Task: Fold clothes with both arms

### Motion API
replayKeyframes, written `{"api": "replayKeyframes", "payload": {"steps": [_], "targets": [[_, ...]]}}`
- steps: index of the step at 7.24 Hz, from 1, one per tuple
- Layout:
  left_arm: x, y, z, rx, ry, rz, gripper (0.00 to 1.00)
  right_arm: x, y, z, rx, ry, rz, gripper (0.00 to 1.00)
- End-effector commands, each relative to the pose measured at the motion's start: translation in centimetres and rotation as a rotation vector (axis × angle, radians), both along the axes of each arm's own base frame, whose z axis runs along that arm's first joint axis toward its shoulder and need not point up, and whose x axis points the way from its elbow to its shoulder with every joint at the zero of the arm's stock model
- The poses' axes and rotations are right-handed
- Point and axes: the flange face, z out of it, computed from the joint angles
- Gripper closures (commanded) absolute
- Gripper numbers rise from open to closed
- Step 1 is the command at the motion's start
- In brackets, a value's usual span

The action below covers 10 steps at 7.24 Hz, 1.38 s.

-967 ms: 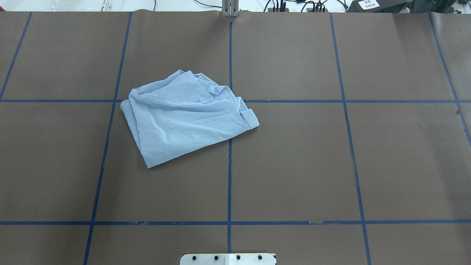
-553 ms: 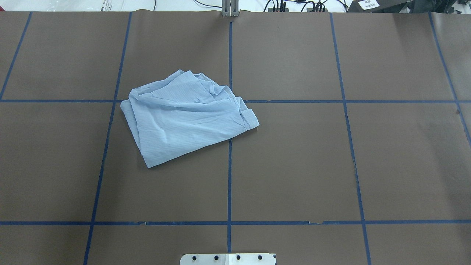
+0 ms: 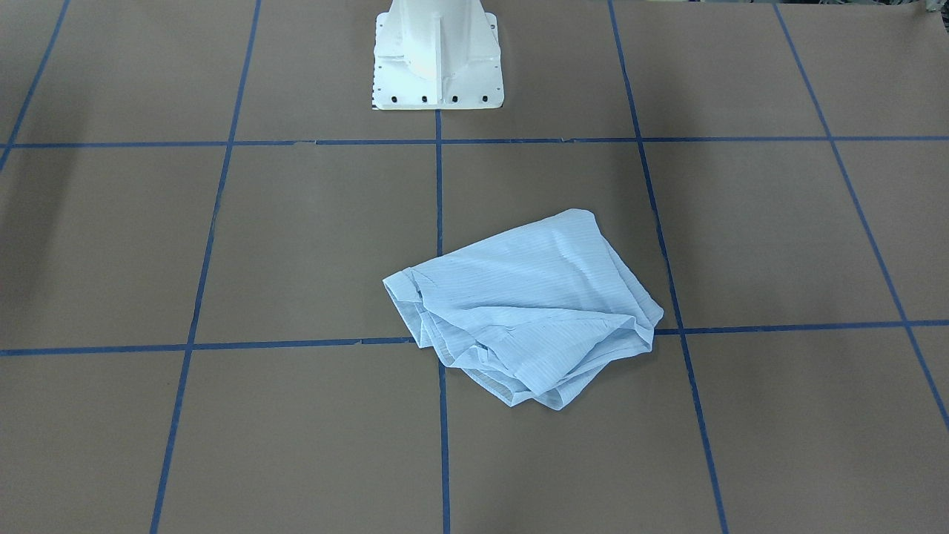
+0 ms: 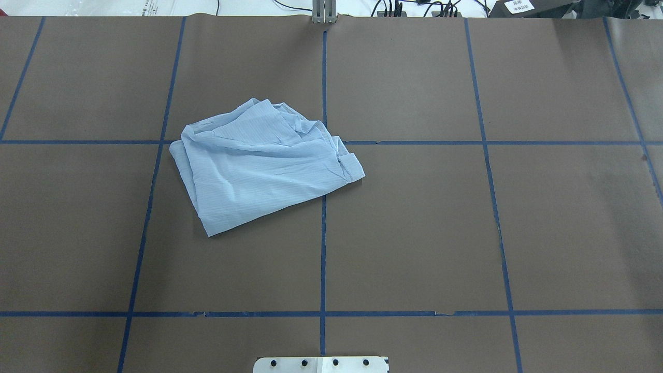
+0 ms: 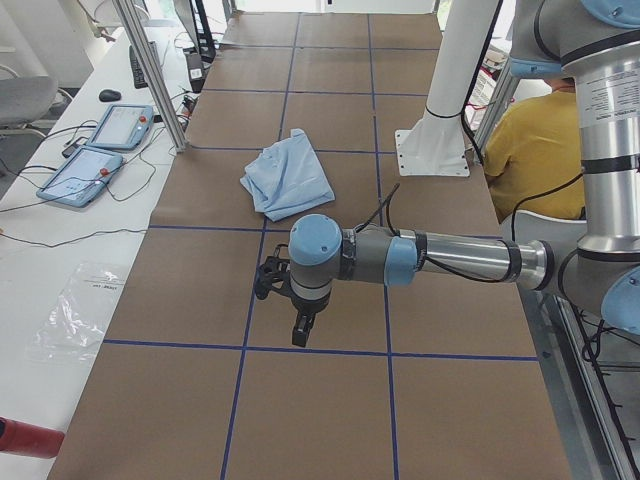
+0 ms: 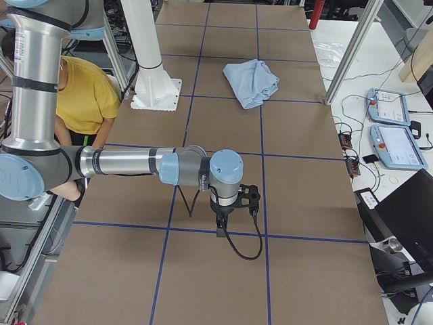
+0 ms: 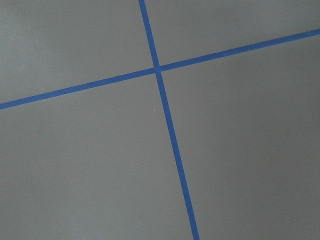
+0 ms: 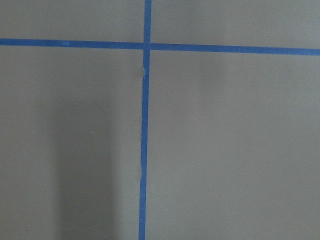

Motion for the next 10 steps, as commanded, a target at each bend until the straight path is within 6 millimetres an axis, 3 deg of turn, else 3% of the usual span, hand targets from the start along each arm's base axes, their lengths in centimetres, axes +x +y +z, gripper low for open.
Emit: {"api": "replayKeyframes", "payload": {"steps": [1, 6, 10], "targets": [[0.0, 0.3, 0.3, -0.006, 0.000, -0.001, 0.00, 0.0, 0.0, 0.0, 0.002, 0.000, -0.002, 0.00], [0.0, 0.5, 0.7, -0.013, -0.001, 0.001, 0.00, 0.0, -0.4, -0.4, 0.012, -0.001, -0.001, 0.00], [0.0, 1.8, 2.5, -0.057, -0.001, 0.000, 0.00, 0.0, -0.6, -0.7, 0.013, -0.006, 0.004, 0.00]]}}
